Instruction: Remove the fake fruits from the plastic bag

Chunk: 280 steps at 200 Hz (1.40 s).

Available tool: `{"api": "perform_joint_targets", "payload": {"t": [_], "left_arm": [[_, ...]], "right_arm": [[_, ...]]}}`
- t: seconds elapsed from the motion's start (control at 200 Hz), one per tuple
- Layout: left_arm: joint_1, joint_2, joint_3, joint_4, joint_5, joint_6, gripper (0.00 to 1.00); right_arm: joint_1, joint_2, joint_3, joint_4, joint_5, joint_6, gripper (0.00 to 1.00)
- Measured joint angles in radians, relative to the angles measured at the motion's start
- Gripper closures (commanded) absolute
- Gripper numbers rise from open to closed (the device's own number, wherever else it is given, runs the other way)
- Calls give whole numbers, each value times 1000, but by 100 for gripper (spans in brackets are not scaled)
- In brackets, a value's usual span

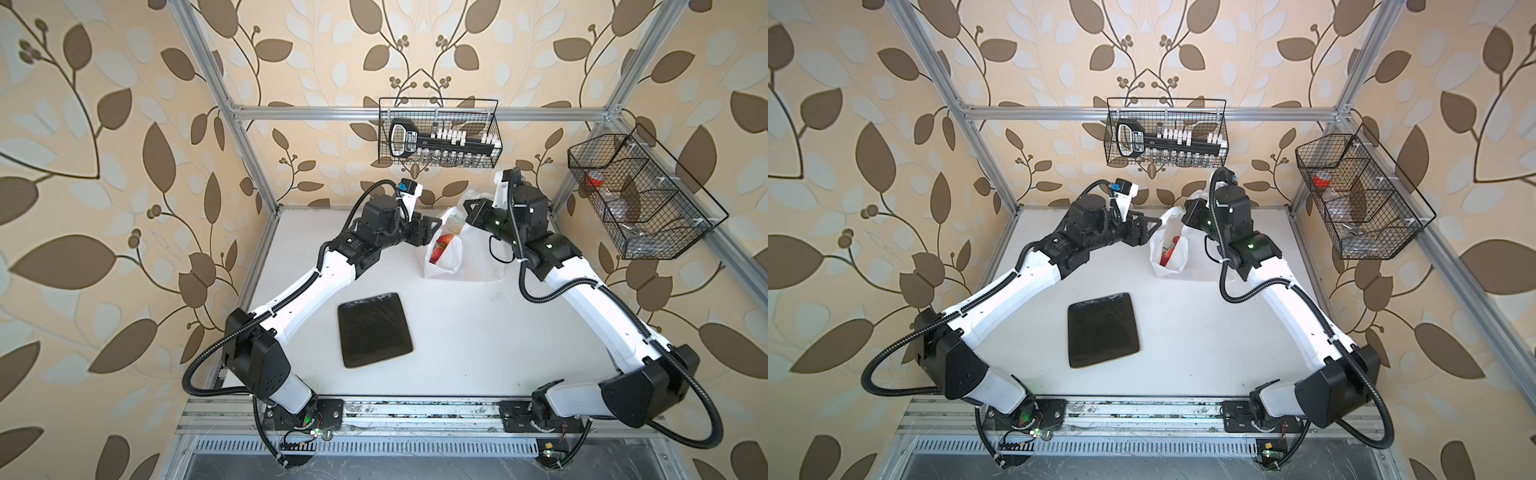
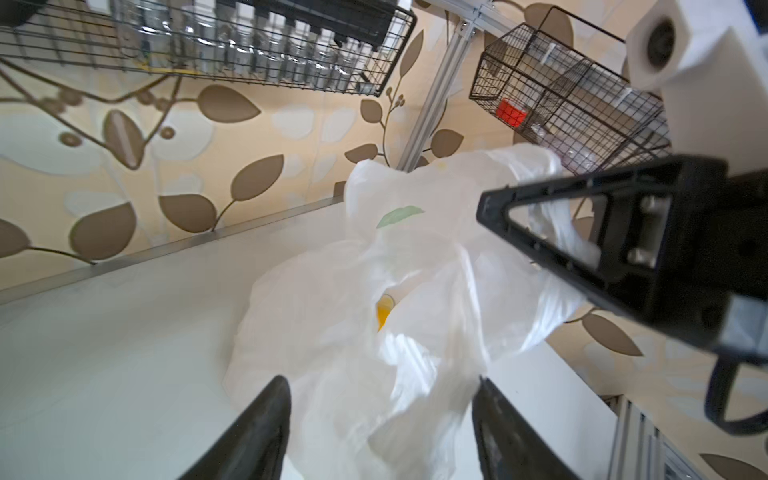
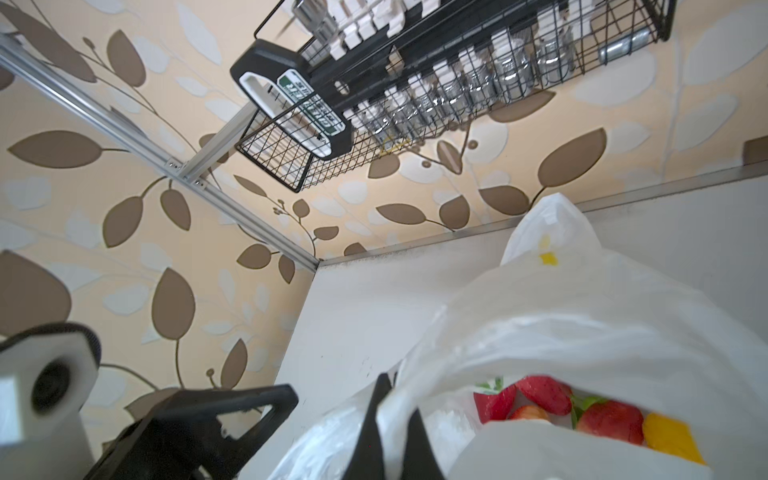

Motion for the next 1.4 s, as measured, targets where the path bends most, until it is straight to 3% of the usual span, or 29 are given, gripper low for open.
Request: {"api": "perform_joint_targets", "payload": {"t": [0.175, 0.28, 0.46, 0.665, 0.855, 0.99, 1.2, 1.399], "left_arm": [[-21, 83, 143, -156, 48, 108, 21], [-38, 155, 227, -238, 50, 157, 26], [-53, 261, 341, -364, 18, 240, 57], [-57, 260, 320, -421, -43, 285, 100], [-48, 190, 190, -363, -109, 228, 100], [-5, 169, 158, -277, -106, 100, 100], [118, 196, 200, -138, -100, -128, 100], [169, 292, 326, -47, -101, -241, 100]], "right_arm": [[3, -103, -90, 6, -18, 0, 100], [3, -142, -130, -1, -16, 0, 100], [3, -203, -190, -24, 7, 0, 100], [3, -323, -296, -80, 72, -8, 100], [3, -476, -509, -121, 200, -53, 100], [3, -447, -532, -73, 262, -109, 100], [-13, -174, -294, 146, 272, -252, 100], [-94, 32, -71, 351, 210, -387, 100]]}}
